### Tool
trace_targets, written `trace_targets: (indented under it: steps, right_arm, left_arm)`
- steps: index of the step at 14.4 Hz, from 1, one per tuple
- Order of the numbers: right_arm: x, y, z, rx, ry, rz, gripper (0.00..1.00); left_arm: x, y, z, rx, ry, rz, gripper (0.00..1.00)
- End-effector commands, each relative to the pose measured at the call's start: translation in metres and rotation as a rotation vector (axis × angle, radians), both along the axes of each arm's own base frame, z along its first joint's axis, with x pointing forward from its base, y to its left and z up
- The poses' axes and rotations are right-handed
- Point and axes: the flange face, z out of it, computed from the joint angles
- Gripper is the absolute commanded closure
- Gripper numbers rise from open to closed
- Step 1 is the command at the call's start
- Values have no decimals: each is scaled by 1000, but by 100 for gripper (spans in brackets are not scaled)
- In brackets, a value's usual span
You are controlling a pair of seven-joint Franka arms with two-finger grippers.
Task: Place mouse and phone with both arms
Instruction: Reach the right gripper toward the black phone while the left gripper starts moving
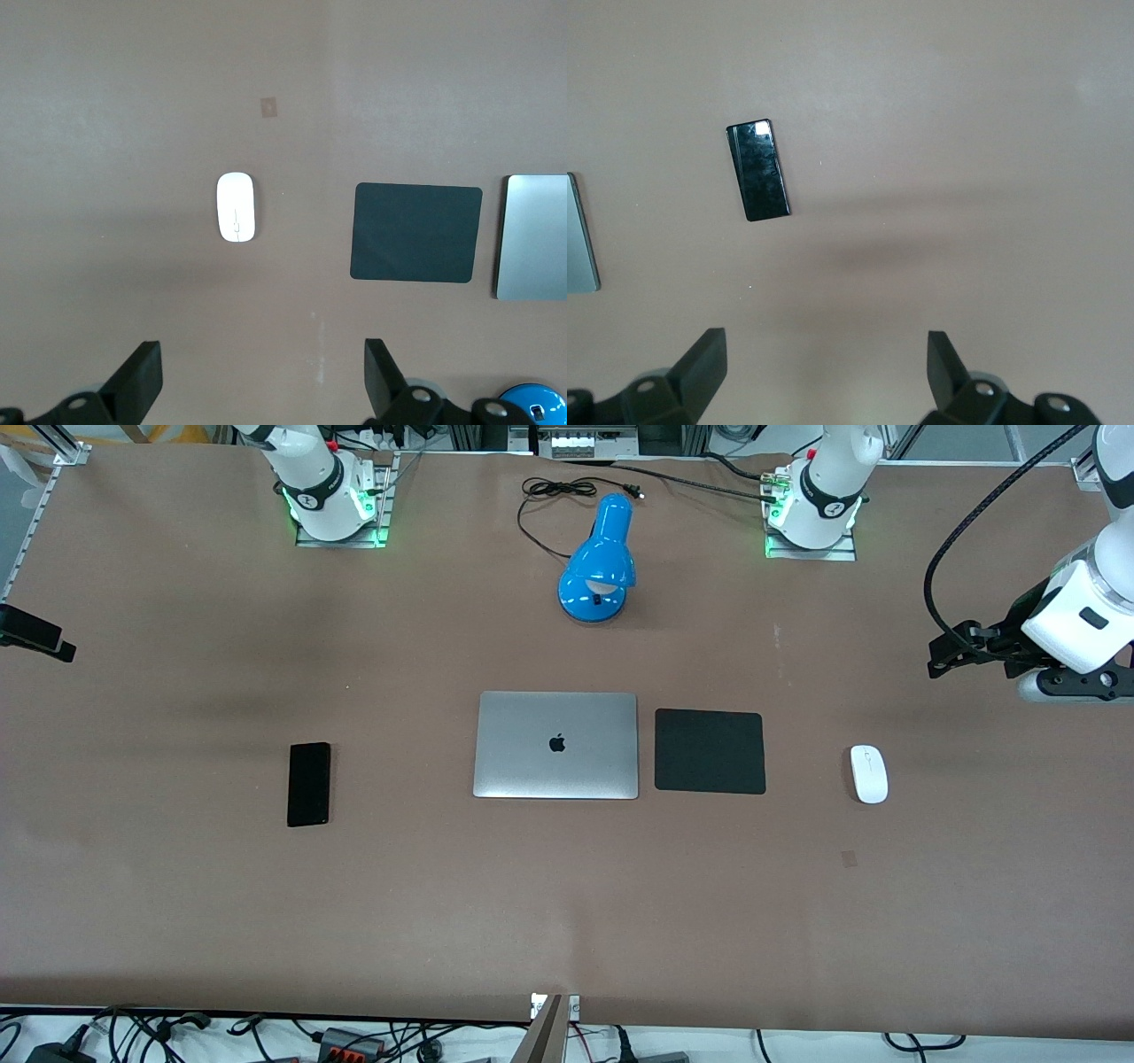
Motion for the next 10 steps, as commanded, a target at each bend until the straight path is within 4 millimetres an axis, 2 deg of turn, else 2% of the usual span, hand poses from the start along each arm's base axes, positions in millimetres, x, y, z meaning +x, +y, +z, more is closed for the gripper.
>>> trace_targets:
  steps: [1,5,6,7,8,10]
  right_arm:
    - [0,1,5,0,3,-11,0]
    - [7,6,-2,6,2,-8,0]
    - [21,10,-31,13,42,-1,0]
    - [38,14,-72,19,98,8,0]
    - [55,28,-117,35,155,27,0]
    - [78,53,-162,58,132,52,0]
  left_arm:
    - [-5,2,3,-13,-12,-19,0]
    - [-5,-1,4,-10,-14,-24,0]
    - [-5,-1,4,-10,-14,-25,0]
    - [-5,-1,4,-10,-14,-24,0]
    - [-5,-2,4,-10,-14,-25,0]
    - [-5,-2,4,-12,-12,-24,0]
